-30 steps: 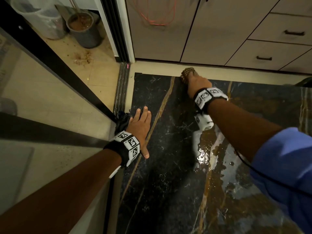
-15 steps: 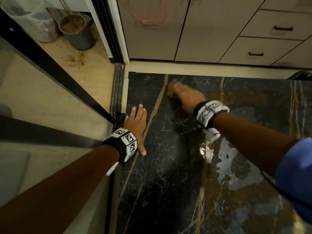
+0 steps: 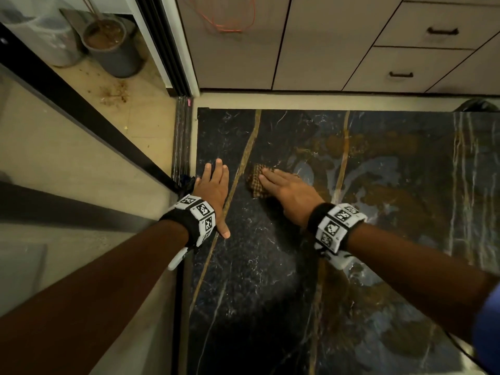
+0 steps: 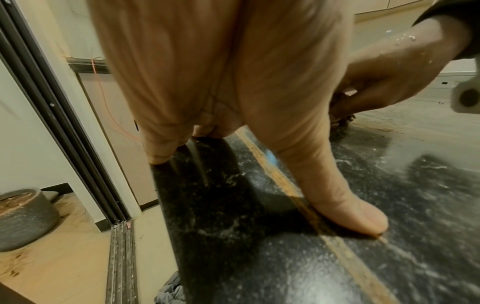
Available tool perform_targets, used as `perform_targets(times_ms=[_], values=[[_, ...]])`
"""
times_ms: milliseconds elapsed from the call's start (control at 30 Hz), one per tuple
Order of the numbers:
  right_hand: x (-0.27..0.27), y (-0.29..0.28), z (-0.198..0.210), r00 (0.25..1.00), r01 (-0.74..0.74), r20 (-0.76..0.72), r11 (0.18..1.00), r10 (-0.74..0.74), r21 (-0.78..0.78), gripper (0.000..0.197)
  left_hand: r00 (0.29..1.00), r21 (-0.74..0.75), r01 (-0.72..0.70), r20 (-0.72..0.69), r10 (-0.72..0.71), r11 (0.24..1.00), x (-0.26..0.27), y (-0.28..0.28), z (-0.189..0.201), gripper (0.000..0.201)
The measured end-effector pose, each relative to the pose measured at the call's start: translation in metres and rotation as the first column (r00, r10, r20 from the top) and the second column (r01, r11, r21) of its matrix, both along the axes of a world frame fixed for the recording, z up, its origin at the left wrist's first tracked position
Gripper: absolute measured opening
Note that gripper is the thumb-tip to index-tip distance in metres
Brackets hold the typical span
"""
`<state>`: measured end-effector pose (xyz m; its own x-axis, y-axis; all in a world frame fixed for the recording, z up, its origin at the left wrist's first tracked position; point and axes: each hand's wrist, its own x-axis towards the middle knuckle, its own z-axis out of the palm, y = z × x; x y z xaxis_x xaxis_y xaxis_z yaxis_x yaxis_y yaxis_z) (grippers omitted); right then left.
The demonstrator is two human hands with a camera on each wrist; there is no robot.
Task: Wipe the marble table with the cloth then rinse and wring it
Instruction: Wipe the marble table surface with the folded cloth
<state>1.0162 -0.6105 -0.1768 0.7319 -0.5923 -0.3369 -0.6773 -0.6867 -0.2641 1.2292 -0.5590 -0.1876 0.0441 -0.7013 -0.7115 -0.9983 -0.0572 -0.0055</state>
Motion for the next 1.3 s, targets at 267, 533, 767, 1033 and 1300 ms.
perform_targets(times_ms=[267, 533, 767, 1033, 1300], values=[[-0.012, -0.102, 0.01, 0.92, 0.36, -0.112, 0.923, -0.376, -0.139, 0.051, 1.0, 0.004, -0.005, -0.003, 0.005, 1.0, -0.001, 0.001, 0.0, 0.166], [-0.012, 0.019, 0.002, 0.982, 0.172, 0.09, 0.985, -0.169, -0.024, 0.042, 1.0, 0.01, 0.008, 0.004, -0.008, 1.0, -0.002, 0.0, 0.001, 0.165], [-0.066, -0.021, 0.002, 0.94, 0.339, 0.026, 0.941, -0.339, 0.001, 0.046, 0.999, 0.013, 0.003, 0.031, -0.004, 1.0, -0.004, -0.001, 0.002, 0.166], [-0.038, 0.012, 0.007, 0.968, 0.251, 0.0, 0.967, -0.251, -0.046, 0.045, 0.997, 0.018, 0.002, 0.071, -0.003, 1.0, -0.01, -0.003, 0.004, 0.168], [-0.106, 0.088, -0.007, 0.99, 0.033, 0.138, 0.999, -0.027, -0.039, 0.049, 1.0, -0.027, 0.026, 0.018, -0.026, 0.999, -0.004, 0.004, 0.007, 0.166]])
